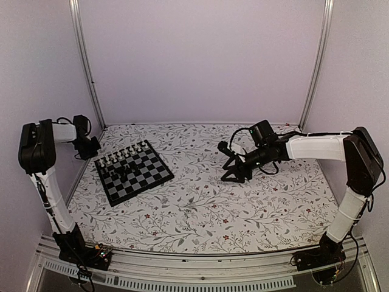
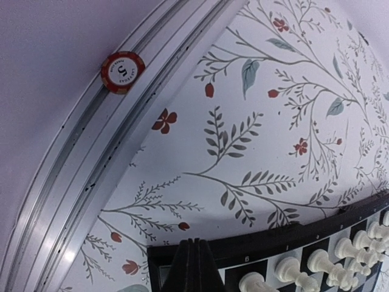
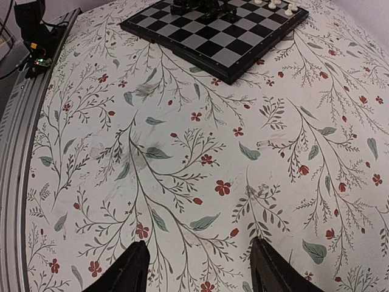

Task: Set up the chess pieces on the board
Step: Adjust the chessboard at the center of the board.

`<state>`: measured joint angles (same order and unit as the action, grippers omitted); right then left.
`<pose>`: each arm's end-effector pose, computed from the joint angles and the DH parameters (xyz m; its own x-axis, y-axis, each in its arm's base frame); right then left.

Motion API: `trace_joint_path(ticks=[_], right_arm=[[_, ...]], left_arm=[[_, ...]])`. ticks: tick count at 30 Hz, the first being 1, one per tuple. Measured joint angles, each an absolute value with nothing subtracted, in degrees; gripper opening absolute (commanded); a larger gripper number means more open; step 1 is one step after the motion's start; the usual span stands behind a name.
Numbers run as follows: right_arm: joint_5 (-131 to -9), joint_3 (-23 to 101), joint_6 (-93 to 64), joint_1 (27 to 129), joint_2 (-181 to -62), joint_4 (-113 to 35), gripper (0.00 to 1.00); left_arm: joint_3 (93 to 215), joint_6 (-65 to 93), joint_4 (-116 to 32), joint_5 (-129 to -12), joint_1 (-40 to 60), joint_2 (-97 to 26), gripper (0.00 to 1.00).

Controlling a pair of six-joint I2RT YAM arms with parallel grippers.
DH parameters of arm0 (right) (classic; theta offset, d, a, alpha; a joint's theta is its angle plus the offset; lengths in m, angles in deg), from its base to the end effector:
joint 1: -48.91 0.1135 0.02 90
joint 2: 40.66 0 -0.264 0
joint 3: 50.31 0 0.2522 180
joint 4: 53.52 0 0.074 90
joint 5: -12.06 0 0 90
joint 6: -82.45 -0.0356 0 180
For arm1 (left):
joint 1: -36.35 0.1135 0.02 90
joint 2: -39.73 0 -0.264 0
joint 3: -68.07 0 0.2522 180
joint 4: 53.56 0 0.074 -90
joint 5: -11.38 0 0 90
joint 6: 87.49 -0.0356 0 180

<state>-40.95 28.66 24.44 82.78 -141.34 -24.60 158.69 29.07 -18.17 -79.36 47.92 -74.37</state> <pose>0.2938 0.2230 0.2004 -0.1407 -0.6041 -0.7844 -0.9864 0.1538 0.0585 0.4072 0.0838 0.1602 -0.6575 -0.5910 -0.4674 -0.5602 0.7983 -0.2213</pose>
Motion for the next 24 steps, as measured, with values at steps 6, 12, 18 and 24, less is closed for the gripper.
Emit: trace_joint_path(ticks=[6, 12, 18, 24], right_arm=[[-40.93, 28.66, 24.44, 82.85, -141.34, -24.45, 0.59], [-40.91, 28.66, 24.42, 83.11, -141.34, -24.3, 0.6], [-40.3, 28.66, 24.42, 83.15, -141.32, -24.28, 0.6], [-39.88, 28.66, 24.42, 83.48, -141.32, -24.23, 0.61]], left_arm=[[161.31, 29.33, -16.01, -79.62, 47.9, -75.47, 0.0], [160.03, 33.2, -14.87, -79.31, 48.6, -74.85, 0.0], [154.1, 39.67, -13.88, -79.73, 51.26, -70.35, 0.0], [155.65, 41.68, -12.55, -78.24, 51.83, -71.95, 0.0]])
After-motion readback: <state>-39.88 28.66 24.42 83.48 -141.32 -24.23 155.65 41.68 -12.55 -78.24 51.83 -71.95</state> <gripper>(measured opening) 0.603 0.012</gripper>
